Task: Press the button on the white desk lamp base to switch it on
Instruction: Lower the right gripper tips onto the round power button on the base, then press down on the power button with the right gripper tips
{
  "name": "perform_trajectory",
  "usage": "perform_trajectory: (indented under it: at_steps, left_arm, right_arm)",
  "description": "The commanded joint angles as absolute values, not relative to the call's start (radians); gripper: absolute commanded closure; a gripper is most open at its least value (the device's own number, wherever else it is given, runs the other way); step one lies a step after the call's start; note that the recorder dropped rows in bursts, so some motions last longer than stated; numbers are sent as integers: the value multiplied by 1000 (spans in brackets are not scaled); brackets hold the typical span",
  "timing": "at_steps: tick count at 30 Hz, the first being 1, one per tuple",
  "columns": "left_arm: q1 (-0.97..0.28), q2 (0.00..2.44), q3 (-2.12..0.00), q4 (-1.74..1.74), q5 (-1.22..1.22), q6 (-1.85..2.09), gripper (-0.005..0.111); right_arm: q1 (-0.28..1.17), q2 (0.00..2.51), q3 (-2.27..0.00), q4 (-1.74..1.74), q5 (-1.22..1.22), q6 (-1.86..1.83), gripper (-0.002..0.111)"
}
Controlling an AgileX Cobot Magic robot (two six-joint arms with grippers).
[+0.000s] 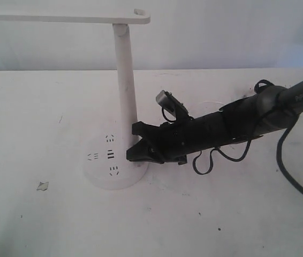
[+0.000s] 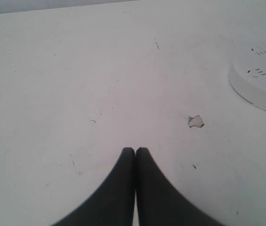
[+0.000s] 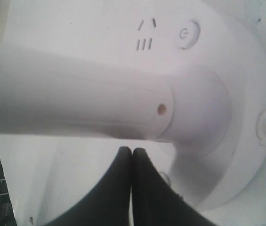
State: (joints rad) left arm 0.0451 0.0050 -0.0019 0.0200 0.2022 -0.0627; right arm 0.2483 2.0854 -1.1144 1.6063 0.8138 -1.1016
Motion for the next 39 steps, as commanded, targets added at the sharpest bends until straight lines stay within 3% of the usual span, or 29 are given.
perform_trajectory:
  at_steps: [1,39]
  left_arm:
    - [47,10,0,16,201,-63,107]
    - [47,10,0,16,201,-63,107]
  right_arm:
    - [248,2085,-1116,1572,784,-1118,108]
    - [296,2058,-1162,1441,741,-1064,108]
